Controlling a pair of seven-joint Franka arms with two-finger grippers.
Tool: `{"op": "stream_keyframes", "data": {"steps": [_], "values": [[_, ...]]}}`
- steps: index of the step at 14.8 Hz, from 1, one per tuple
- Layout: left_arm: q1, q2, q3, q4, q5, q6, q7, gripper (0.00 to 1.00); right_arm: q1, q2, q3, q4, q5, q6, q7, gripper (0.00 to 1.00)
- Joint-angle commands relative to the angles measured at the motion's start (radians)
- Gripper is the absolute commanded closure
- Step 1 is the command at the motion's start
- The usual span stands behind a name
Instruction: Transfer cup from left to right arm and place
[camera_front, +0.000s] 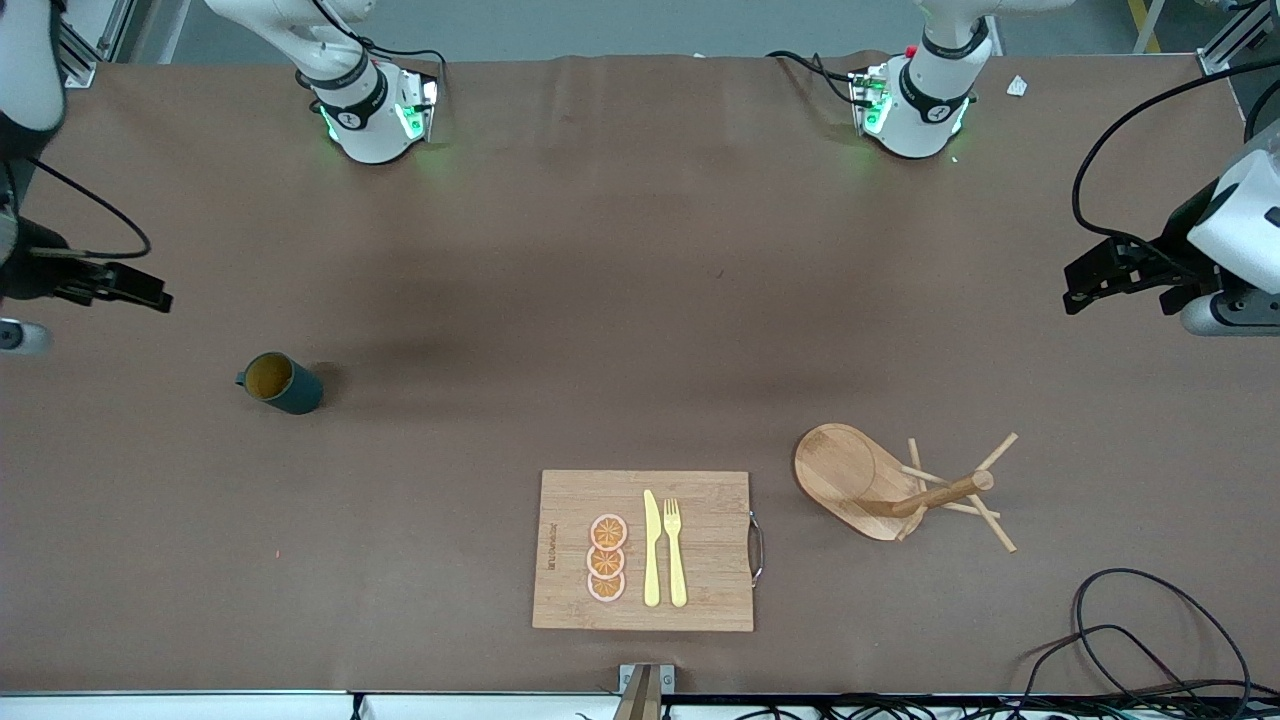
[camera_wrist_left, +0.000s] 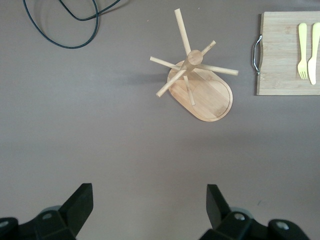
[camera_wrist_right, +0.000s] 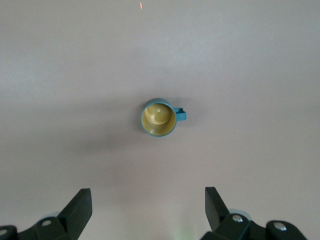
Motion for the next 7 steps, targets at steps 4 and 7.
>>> {"op": "stream_keyframes", "data": {"steps": [4,7], "values": [[0.004,-0.008,0.005,-0.007,-0.014,0.003,-0.005,0.00,-0.011,0.035,-0.006,0.147,0.061,-0.128,0.022,0.00],[0.004,-0.008,0.005,-0.007,-0.014,0.003,-0.004,0.00,-0.009,0.042,-0.006,0.150,0.049,-0.127,0.022,0.00]]}}
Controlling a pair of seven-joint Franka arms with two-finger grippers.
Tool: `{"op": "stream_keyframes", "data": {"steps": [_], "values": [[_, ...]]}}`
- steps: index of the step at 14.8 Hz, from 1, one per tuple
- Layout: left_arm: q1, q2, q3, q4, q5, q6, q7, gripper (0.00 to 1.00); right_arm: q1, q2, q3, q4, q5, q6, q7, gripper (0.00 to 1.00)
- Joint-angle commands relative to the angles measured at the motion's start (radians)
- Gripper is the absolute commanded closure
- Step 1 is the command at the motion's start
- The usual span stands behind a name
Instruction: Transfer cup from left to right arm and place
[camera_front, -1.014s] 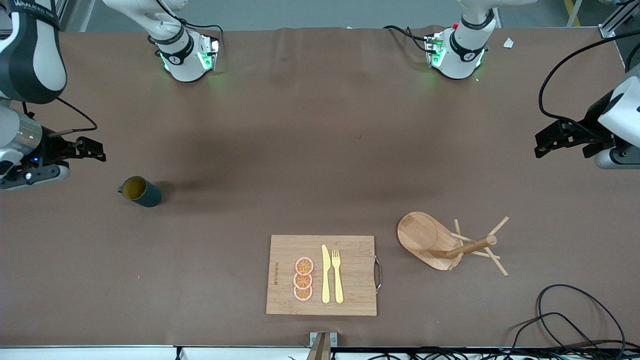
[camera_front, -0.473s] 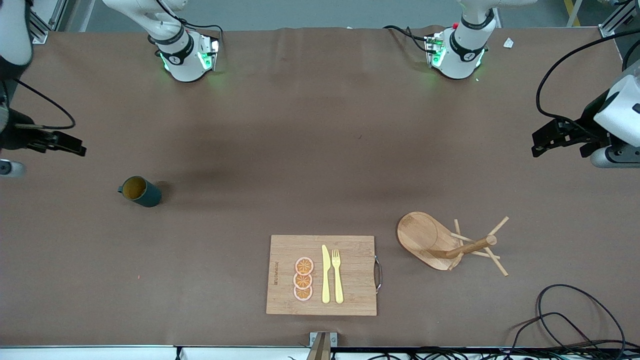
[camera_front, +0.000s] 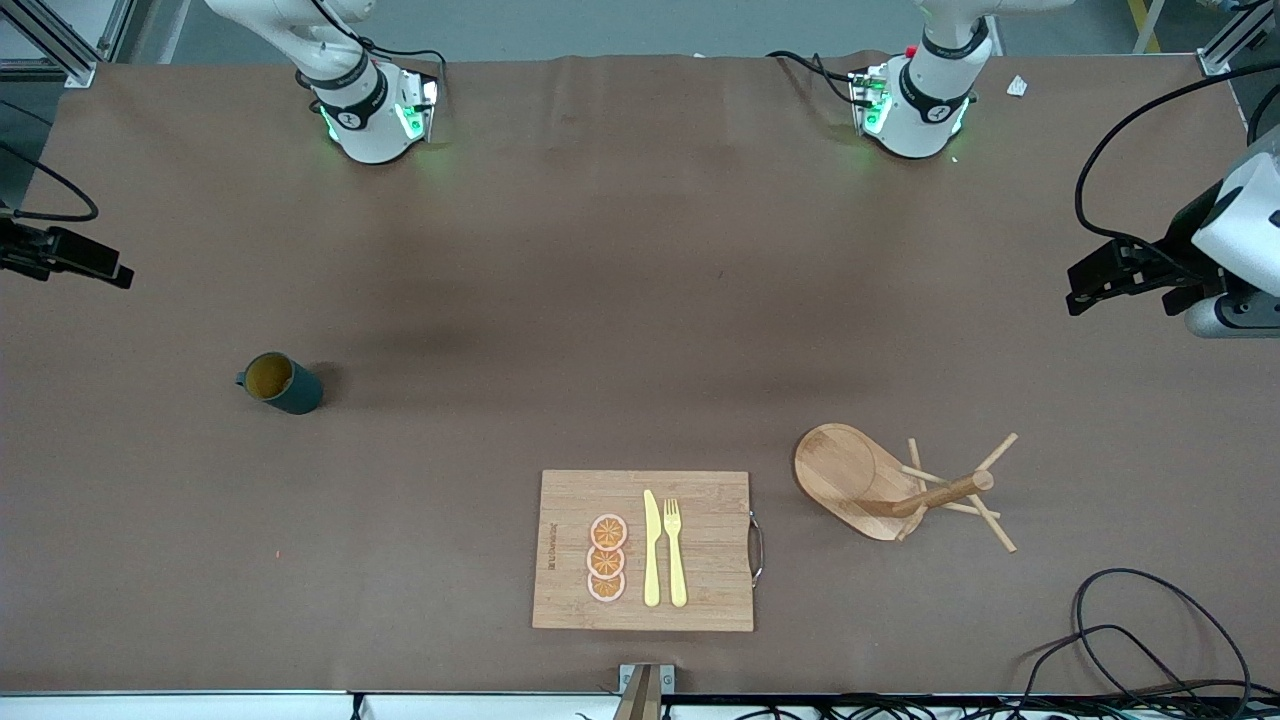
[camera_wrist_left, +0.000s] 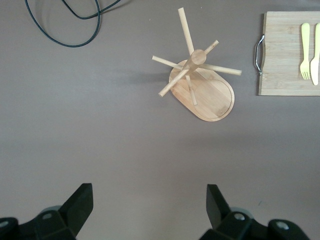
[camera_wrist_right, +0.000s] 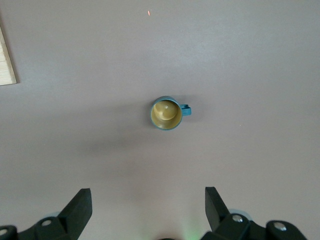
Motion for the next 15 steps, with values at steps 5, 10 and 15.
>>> {"op": "stream_keyframes", "data": {"steps": [5,10,15], "values": [[-0.001,-0.010,0.004,-0.005,-0.014,0.003,-0.002,0.00,-0.009,0.049,0.001,0.033,0.003,-0.009,0.015,0.00],[-0.002,-0.008,0.004,-0.005,-0.008,0.003,-0.002,0.00,-0.002,0.049,0.002,0.025,0.014,-0.020,0.015,0.00],[-0.001,-0.008,0.004,-0.005,-0.010,0.003,0.000,0.00,0.034,0.014,0.001,0.004,0.008,-0.032,0.035,0.00]]}}
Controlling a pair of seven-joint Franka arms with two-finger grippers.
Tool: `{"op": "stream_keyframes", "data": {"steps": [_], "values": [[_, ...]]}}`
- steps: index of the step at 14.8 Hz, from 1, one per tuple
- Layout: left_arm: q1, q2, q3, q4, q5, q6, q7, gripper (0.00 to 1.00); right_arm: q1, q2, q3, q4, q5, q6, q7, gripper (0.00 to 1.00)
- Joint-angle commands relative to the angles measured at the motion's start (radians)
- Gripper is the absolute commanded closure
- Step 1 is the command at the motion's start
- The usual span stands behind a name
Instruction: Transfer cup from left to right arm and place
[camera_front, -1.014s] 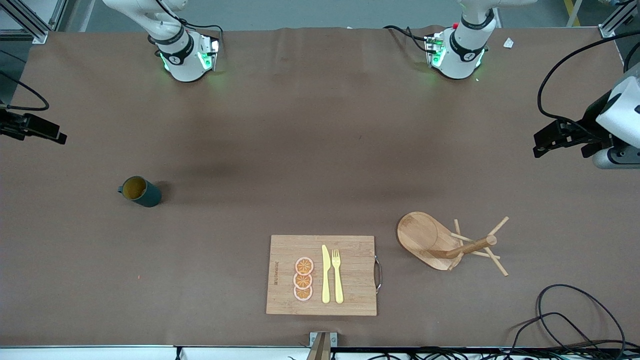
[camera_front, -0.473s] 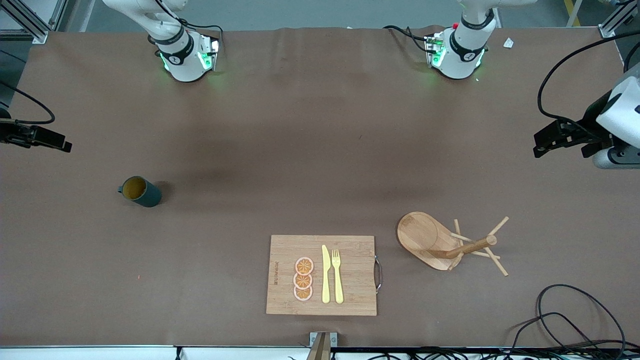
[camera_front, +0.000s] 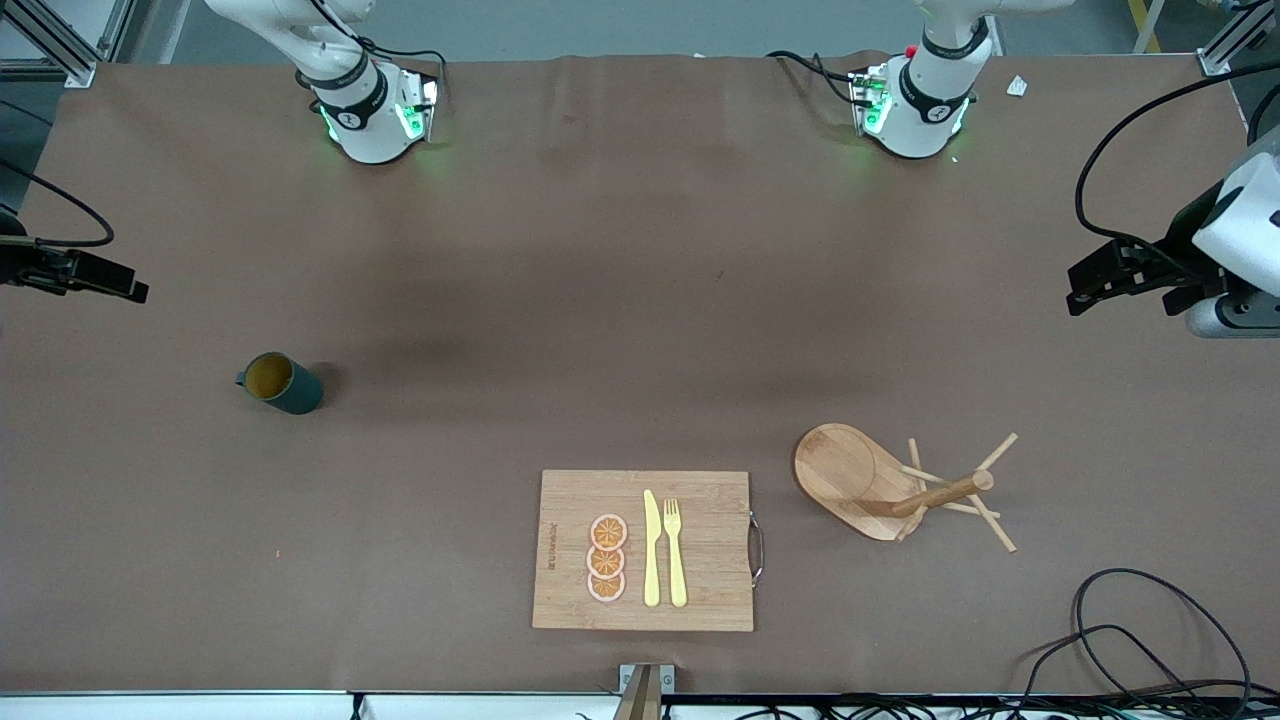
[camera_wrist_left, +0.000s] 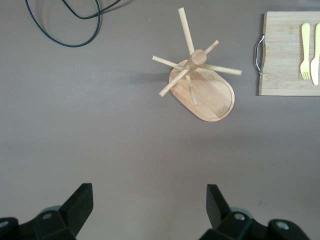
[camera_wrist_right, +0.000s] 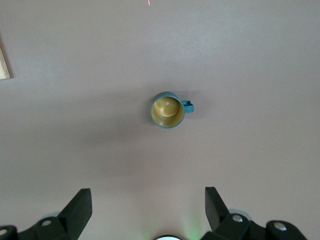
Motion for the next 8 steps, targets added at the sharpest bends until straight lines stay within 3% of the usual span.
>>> {"op": "stream_keyframes", "data": {"steps": [1,6,8], "values": [[-0.001,-0.008,0.004,-0.005,-0.010,0.003,0.001,0.00,0.025,-0.036,0.003,-0.015,0.001,-0.020,0.072,0.00],[-0.001,-0.004,0.004,-0.004,-0.010,0.003,0.000,0.00,0.029,-0.067,-0.002,-0.032,-0.022,-0.019,0.044,0.00],[-0.001,-0.004,0.006,-0.004,-0.010,0.005,0.000,0.00,0.041,-0.076,-0.031,-0.035,-0.022,-0.020,-0.008,0.00]]}}
